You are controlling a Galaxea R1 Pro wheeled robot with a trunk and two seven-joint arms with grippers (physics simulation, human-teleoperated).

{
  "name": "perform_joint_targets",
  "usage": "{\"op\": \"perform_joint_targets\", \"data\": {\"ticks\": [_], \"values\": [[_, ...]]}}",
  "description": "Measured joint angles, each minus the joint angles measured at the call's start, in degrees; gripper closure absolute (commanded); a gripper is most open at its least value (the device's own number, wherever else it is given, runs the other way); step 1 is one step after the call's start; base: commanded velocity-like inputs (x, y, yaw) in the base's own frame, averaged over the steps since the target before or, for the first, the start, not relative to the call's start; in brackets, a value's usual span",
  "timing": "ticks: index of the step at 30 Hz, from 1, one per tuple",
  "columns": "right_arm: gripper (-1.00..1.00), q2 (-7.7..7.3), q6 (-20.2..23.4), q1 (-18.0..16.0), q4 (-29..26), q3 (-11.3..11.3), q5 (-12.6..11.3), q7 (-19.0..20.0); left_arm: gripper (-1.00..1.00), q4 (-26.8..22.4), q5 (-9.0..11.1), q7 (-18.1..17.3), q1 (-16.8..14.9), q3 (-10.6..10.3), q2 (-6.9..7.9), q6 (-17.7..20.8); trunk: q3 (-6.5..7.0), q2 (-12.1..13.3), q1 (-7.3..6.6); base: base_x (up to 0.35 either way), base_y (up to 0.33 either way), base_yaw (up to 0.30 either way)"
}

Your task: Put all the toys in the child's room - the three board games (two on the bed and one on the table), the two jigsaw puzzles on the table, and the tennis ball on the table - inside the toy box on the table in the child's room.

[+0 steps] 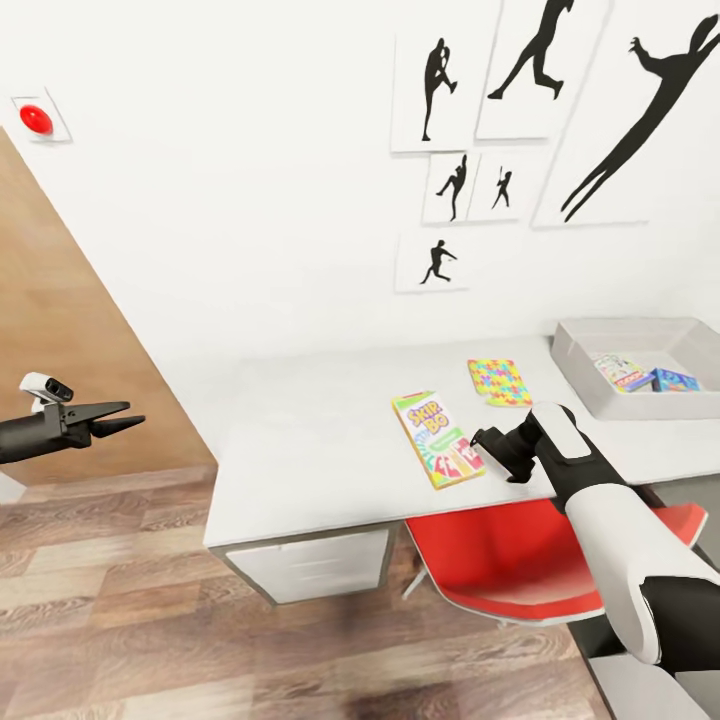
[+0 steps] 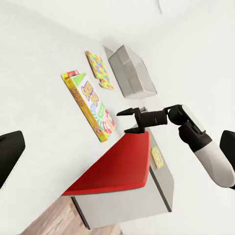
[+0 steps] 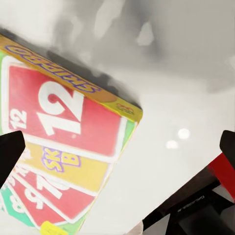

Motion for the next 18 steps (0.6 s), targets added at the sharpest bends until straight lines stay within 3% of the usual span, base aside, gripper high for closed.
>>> {"op": "perform_joint_targets", "data": {"ticks": [7, 18], "values": [[-1.0, 0.05, 0.06, 0.0, -0.06, 0.29, 0.02, 0.0, -1.0, 0.0, 0.01, 0.0, 0.0, 0.17, 0.0, 0.0, 0.02, 0.0, 0.0, 0.038, 0.036, -0.003], [-1.0, 0.37, 1.22, -0.26, -0.09, 0.45, 0.56, -0.58, -1.0, 0.02, 0.01, 0.0, 0.0, 0.66, 0.0, 0.04, 0.02, 0.0, 0.0, 0.126, 0.097, 0.0]]}}
